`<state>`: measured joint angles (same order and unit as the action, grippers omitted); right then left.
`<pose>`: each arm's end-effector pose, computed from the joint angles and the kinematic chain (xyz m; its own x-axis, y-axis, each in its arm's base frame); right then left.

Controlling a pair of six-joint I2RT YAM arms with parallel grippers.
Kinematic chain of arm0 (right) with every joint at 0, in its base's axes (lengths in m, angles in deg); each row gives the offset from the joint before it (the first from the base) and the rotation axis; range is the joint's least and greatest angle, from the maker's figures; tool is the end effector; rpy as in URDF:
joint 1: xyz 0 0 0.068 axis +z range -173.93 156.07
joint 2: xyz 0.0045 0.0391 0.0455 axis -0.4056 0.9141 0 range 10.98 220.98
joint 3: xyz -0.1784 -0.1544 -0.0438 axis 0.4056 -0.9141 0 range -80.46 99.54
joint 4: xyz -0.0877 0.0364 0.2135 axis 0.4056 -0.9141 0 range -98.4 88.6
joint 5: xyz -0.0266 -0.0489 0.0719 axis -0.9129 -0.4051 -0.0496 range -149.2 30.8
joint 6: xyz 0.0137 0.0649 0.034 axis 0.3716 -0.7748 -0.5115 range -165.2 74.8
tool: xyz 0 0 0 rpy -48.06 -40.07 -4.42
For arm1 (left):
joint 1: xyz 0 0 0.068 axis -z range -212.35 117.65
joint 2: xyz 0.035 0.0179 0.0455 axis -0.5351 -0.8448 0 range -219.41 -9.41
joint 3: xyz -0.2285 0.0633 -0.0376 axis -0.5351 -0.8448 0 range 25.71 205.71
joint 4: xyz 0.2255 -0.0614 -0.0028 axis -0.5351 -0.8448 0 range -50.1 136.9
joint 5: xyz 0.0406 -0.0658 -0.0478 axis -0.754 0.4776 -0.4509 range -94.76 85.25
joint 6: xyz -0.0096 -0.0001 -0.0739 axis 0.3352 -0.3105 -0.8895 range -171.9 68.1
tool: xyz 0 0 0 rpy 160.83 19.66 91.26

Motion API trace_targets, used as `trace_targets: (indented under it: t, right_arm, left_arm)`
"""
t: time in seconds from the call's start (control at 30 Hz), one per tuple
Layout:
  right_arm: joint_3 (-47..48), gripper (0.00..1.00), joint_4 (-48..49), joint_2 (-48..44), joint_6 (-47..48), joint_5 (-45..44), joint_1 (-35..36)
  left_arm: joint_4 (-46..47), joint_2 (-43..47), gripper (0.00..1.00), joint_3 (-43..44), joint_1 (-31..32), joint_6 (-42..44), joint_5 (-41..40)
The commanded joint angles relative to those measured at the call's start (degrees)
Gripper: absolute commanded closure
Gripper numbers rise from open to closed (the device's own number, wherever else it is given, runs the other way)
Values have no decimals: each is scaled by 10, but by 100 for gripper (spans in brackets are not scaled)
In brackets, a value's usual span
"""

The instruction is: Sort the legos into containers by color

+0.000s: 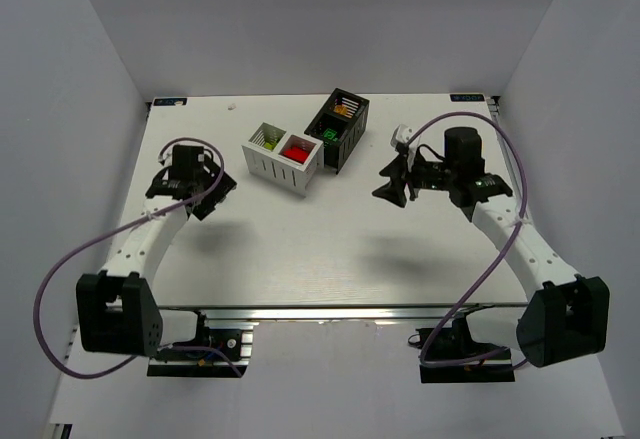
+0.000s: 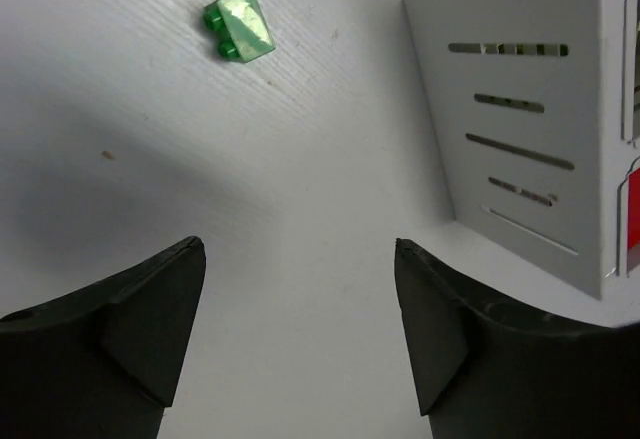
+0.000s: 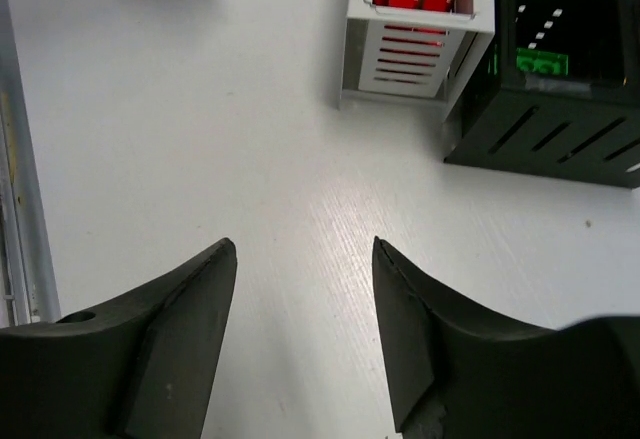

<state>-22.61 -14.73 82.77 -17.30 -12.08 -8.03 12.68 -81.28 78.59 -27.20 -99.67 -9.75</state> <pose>0.2519 0.1195 0.2849 -0.0090 -0.3337 -0.9427 -0.9245 0.3620 -0.1193 0.2525 -0.0173 0.2096 -0.5639 -0.6898 -0.4541 -0.5654 0.7233 -0.3965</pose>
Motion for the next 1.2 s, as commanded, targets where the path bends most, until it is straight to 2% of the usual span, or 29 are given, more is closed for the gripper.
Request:
trace_targets:
  t: [0.0,0.33,0.43,1.0,1.17]
  right_arm:
    - [-27,37,31,-36,-12,-8,-8]
    - [-62,36,58,-47,-35,-9,-25]
    - [-63,36,64,-44,-39,-11,-28]
    - [-62,36,70,-31,-50,-12,-52]
    - [-58,37,69,-30,-50,-12,-55]
  left_arm:
    - [-32,-52,13,65,-5,29,22]
    - [-59,-211,12,190,-17,75,-9]
    - [-75,-248,15,215,-19,79,-26]
    - [-72,-367,29,269,-44,79,-51]
    - [-67,-385,38,278,-50,80,-51]
